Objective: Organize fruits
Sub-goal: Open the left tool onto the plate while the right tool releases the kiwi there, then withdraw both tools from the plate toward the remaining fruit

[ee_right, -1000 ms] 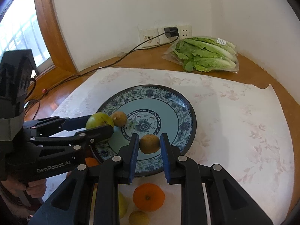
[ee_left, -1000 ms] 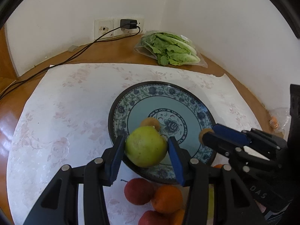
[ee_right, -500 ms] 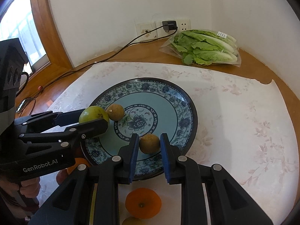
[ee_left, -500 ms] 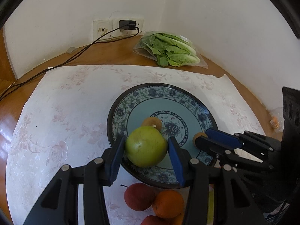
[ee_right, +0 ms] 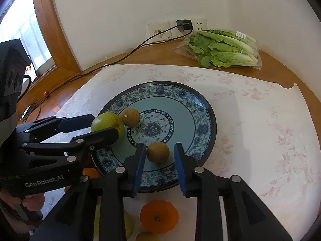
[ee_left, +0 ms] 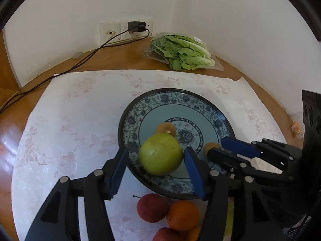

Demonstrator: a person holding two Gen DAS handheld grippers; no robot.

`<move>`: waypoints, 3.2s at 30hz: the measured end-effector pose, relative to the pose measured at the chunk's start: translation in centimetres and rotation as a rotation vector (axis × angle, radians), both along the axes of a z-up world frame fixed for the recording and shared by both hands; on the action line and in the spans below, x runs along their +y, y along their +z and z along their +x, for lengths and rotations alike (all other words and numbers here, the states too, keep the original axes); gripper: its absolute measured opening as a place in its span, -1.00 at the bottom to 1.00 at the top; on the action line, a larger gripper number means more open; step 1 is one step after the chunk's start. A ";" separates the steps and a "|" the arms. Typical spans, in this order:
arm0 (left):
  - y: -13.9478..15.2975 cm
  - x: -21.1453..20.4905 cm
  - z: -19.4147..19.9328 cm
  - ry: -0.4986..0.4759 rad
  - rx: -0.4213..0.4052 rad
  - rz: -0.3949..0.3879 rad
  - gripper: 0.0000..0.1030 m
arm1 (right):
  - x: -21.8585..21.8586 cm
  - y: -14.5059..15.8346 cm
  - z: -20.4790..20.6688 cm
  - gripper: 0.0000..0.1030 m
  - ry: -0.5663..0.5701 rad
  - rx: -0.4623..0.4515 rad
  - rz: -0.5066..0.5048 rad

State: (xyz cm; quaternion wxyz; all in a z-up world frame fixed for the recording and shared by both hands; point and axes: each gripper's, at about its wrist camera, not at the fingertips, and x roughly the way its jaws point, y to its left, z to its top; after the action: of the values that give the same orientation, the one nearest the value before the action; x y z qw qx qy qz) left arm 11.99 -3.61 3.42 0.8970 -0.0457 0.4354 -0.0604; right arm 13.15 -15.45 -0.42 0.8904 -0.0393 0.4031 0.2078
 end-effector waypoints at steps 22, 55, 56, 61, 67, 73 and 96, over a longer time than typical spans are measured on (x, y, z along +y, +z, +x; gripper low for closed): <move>1.7 1.2 -3.5 0.000 0.007 0.040 0.43 | -2.0 2.1 -2.9 -0.04 -0.037 0.011 0.032; 0.3 1.6 -7.4 -0.011 0.079 -0.002 0.43 | -3.5 1.6 -8.6 -0.02 -0.082 0.012 0.070; 0.3 1.6 -7.6 -0.014 0.078 -0.002 0.43 | -3.5 1.6 -8.7 -0.02 -0.081 0.015 0.073; 0.2 1.8 -7.9 -0.014 0.077 -0.007 0.43 | -3.5 1.3 -9.1 -0.02 -0.077 0.025 0.074; -0.2 1.9 -8.0 -0.018 0.089 -0.016 0.43 | -3.4 1.0 -9.5 -0.02 -0.069 0.030 0.086; -0.9 1.7 -8.0 -0.027 0.103 -0.040 0.42 | -3.5 0.9 -9.4 -0.02 -0.074 0.038 0.090; -1.3 1.9 -7.9 -0.078 0.106 -0.185 -0.34 | -3.3 0.9 -9.3 -0.02 -0.069 0.035 0.096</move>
State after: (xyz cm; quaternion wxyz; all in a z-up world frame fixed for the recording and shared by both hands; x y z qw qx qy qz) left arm 4.14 -1.72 2.14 0.8615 -0.1146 0.4764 -0.1328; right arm 3.87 -18.79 0.50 0.8908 0.0210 0.4092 0.1967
